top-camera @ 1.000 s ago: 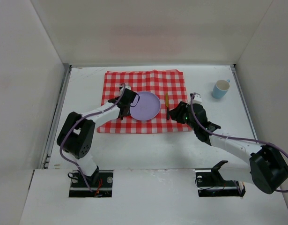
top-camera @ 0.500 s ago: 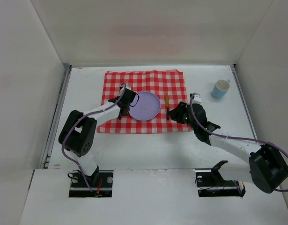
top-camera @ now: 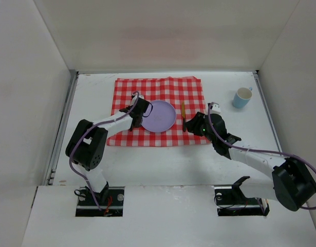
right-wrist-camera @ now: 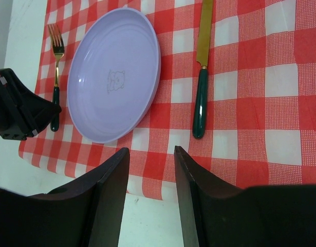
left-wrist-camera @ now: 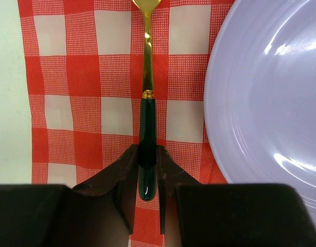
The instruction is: Set the dinner table for one person
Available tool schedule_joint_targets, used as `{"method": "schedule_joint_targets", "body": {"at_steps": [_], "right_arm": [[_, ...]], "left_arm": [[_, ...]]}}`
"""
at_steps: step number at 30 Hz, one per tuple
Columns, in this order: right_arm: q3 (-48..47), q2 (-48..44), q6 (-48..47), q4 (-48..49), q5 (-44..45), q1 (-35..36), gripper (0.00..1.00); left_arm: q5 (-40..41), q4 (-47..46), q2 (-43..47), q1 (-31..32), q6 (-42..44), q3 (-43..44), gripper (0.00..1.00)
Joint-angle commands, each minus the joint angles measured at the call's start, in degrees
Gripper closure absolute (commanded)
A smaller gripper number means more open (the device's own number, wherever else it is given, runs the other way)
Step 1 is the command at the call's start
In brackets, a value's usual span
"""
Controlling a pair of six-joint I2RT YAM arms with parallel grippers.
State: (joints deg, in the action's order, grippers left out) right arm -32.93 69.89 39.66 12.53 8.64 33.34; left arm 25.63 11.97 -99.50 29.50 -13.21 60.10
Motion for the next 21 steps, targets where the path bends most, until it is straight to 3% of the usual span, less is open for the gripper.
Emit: {"method": "schedule_joint_targets", "body": {"at_steps": [1,21], "right_arm": [[-0.73,0.34,-0.64,3.55,0.85,-0.25,0.54],[-0.82,0.51,-0.72,3.46,0.94,-0.25,0.52]], "left_arm": [[1.27,0.16,1.50,-0.10,1.26,0.11,0.96],[1.53,-0.01,-1.39,0.52,-0.76,-1.74,0.91]]}}
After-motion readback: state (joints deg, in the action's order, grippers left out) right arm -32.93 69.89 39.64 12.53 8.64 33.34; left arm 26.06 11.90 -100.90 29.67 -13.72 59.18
